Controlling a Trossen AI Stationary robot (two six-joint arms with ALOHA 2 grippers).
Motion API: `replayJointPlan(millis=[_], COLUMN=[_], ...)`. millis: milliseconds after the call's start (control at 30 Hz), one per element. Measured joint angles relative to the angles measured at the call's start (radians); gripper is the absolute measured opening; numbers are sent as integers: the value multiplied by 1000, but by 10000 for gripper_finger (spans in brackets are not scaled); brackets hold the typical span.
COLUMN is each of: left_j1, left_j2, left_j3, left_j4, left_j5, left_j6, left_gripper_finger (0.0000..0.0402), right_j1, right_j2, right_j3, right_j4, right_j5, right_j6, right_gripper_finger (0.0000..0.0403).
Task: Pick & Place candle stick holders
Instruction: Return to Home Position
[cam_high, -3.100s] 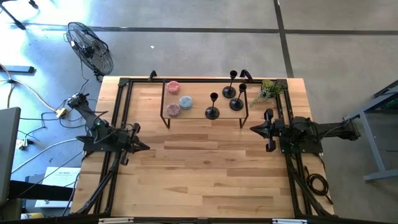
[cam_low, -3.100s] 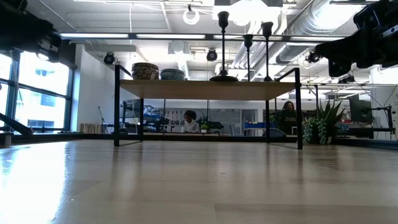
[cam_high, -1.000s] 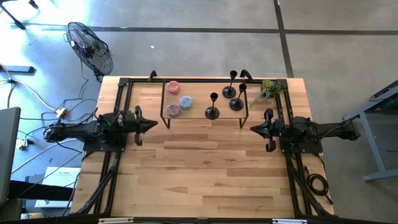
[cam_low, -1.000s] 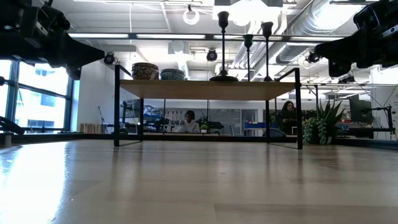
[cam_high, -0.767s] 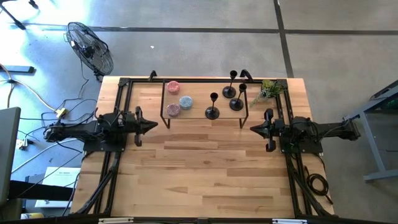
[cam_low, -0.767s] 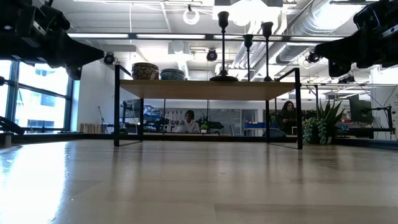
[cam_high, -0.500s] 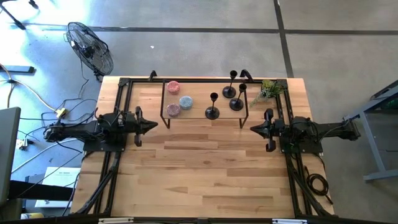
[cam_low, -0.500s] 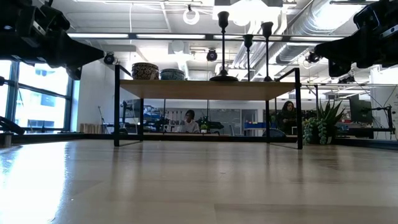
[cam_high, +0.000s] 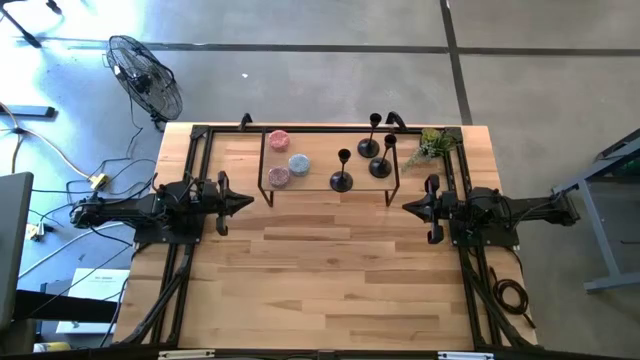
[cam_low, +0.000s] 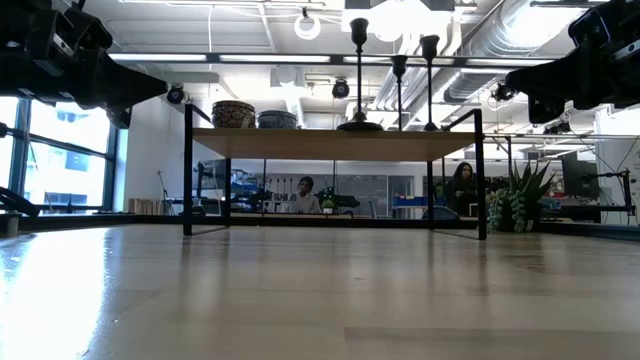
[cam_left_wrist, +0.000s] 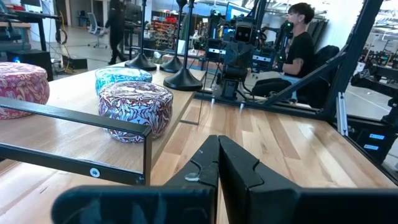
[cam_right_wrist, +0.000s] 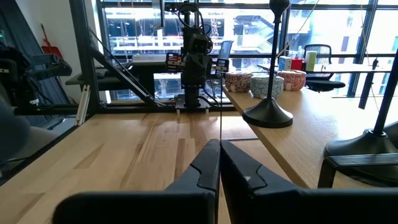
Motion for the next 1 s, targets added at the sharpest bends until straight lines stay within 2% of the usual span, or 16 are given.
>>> replayJointPlan(millis=[1000], left_j1=[0], left_j2=[0], left_j3=[0], left_j4=[0], left_j5=[0], left_j6=[0], left_gripper_finger=[1], right_j1=[0], right_j2=[0], right_j3=[0], right_j4=[0], right_j5=[0], right_j6=[0], right_gripper_finger=[4])
